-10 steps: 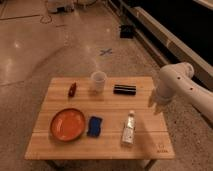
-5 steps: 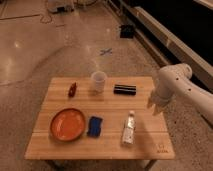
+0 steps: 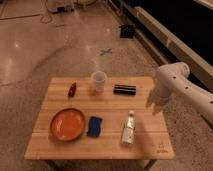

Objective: Place the bottle in the ceramic bowl

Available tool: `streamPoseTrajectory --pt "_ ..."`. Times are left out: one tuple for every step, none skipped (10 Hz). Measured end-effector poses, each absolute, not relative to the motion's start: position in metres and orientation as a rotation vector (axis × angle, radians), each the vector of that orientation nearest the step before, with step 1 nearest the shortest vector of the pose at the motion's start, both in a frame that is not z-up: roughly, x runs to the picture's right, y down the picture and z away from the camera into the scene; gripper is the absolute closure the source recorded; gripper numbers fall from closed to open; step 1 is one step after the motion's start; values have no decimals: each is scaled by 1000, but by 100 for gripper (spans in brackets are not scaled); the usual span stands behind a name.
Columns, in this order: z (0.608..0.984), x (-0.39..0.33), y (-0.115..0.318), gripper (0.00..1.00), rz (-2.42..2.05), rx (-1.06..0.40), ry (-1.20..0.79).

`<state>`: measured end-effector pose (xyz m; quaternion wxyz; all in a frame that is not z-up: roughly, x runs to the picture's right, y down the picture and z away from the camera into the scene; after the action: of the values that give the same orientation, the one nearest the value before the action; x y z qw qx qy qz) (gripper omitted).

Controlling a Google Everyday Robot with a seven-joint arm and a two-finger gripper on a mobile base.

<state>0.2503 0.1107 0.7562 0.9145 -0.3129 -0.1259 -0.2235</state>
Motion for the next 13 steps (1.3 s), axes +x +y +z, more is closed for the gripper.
streamPoseTrajectory --pt "753 253 120 55 -460 -650 -260" --pt "754 248 122 55 -466 -657 -262" --pt "760 250 124 55 -466 -660 -261" --pt "765 251 124 55 -463 -656 -261" --pt "765 249 121 55 -465 -652 -262" --pt "754 249 119 55 -464 -651 -262" --pt "749 250 123 55 -466 -657 -266" --pt "751 249 126 55 -469 -657 -268" --pt "760 250 128 55 -474 -658 -295" --pt "763 249 126 55 -477 -682 -290" --pt "761 247 123 55 -479 -694 -281" --pt "748 248 123 55 -471 -683 -271" --pt "743 236 125 55 -475 -676 -277"
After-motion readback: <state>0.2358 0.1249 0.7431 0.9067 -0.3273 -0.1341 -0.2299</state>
